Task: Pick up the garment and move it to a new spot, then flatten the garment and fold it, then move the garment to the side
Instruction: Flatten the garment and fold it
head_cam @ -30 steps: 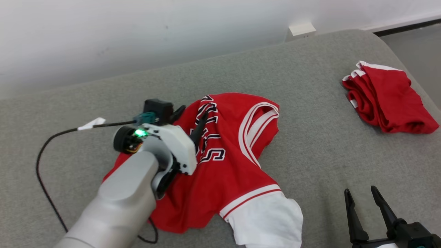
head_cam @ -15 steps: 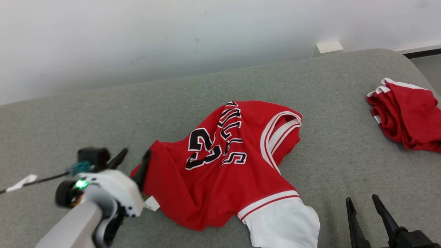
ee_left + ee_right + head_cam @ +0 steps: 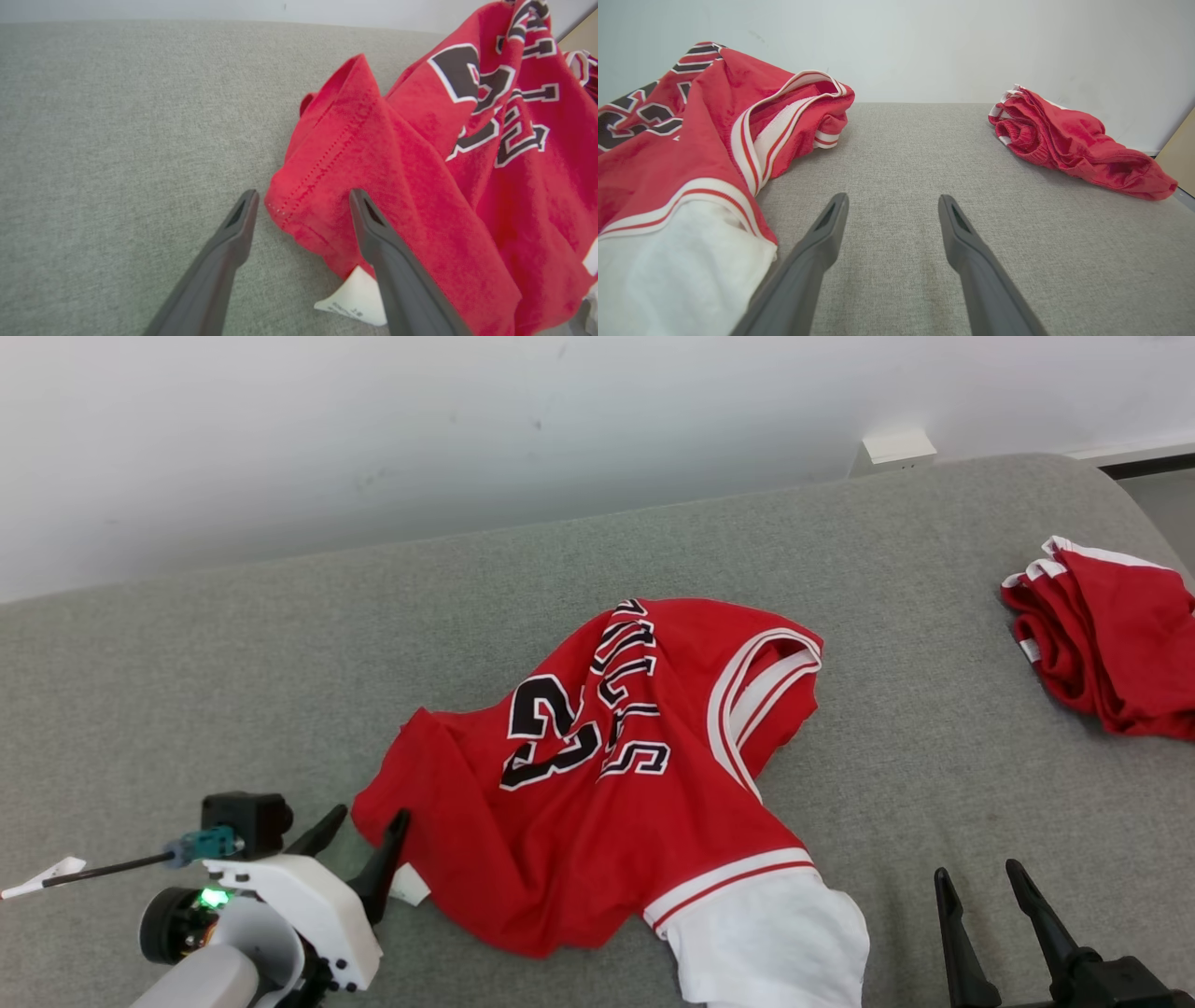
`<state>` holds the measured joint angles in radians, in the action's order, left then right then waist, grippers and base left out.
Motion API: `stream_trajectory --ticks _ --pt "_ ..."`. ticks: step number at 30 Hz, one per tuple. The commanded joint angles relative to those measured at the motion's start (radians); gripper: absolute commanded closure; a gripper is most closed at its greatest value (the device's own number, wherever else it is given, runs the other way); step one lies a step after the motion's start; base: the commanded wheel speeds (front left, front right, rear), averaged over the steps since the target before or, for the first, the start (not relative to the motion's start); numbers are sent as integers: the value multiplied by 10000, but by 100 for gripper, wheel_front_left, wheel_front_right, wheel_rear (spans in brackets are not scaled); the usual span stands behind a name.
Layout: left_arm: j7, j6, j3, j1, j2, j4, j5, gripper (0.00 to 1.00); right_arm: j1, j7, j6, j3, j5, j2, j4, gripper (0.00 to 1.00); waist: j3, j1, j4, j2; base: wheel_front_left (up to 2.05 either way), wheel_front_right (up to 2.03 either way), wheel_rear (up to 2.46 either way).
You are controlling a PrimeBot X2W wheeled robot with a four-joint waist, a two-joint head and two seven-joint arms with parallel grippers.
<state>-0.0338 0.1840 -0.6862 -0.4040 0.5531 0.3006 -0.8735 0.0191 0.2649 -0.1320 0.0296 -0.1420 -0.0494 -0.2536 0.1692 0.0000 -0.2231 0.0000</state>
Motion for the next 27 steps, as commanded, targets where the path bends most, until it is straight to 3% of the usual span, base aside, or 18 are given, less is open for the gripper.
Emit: stream_trajectory --ticks 1,13,14,15,18,19,24,27 --pt "75 -41 -36 120 105 -74 3 0 61 -10 26 -9 110 -28 37 0 6 0 -32 0 0 0 0" --pt "456 -241 -85 -91 154 -38 -223 0 153 -10 26 3 57 -27 12 0 43 0 -188 0 0 0 0" --pt "470 -276 -111 -128 121 43 -249 16 155 -10 26 1 52 -28 8 0 43 0 -193 0 0 0 0" --pt "465 -348 -131 -165 57 129 -282 25 146 -10 26 -2 57 -28 1 0 43 0 -194 0 0 0 0" --pt "399 -540 -181 -310 -86 422 -314 89 131 -10 26 -3 101 -27 -26 0 35 0 -200 0 0 0 0" --pt "402 -650 -221 -327 -141 501 -338 100 136 -8 26 9 112 -28 -41 0 14 0 -212 0 0 0 0" --pt "239 -909 -277 -418 -274 640 -332 100 74 -10 26 -77 77 -28 -41 0 -52 0 -158 0 0 0 0" --pt "-63 -728 -109 -264 -189 359 -330 100 -104 -10 26 -184 82 -27 -32 0 -179 0 -17 0 0 0 0"
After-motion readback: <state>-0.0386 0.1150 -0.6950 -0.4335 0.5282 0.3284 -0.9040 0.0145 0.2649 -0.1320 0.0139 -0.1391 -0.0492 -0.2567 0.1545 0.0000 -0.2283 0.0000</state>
